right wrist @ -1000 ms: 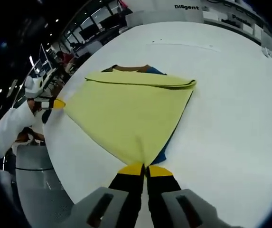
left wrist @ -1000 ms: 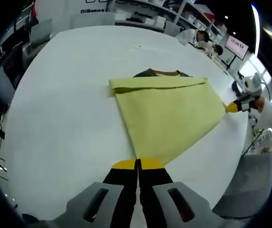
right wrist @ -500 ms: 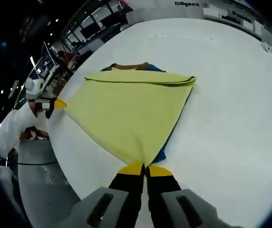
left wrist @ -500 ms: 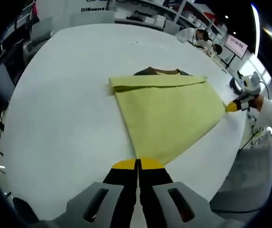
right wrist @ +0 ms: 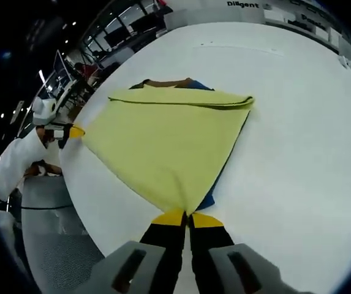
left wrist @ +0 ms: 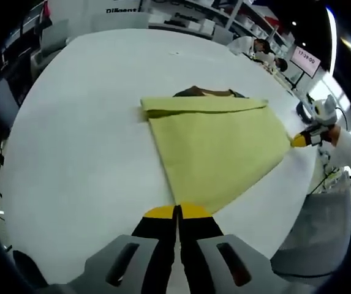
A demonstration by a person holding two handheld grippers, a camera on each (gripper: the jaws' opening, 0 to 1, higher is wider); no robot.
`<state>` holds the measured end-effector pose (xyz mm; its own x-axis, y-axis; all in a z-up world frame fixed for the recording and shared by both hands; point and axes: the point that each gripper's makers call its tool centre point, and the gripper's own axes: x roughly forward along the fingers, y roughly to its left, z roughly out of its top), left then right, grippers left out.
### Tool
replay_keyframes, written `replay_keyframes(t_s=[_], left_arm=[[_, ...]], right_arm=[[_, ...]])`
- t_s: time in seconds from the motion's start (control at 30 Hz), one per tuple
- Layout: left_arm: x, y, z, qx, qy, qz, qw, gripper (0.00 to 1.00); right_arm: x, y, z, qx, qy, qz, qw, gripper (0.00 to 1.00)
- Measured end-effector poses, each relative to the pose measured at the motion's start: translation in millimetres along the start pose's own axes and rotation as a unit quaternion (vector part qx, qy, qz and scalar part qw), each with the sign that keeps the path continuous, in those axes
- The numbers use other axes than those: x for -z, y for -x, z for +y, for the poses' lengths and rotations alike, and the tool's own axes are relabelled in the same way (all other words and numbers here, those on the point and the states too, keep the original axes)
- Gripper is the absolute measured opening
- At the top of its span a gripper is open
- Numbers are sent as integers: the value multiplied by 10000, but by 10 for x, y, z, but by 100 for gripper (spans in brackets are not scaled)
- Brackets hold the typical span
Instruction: Fold the garment on the visible template until the final outline fits inside the template.
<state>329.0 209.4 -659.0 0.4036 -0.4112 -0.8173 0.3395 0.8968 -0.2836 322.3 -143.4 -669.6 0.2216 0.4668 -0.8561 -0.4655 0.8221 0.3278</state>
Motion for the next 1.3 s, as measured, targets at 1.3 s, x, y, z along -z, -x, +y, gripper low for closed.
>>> replay_keyframes(t_s=[1.3], left_arm=[[-866,-261,255,-357,-832,-282,9955,11]], right_arm=[[-865,67,-538,883,769,-525,9917,6]])
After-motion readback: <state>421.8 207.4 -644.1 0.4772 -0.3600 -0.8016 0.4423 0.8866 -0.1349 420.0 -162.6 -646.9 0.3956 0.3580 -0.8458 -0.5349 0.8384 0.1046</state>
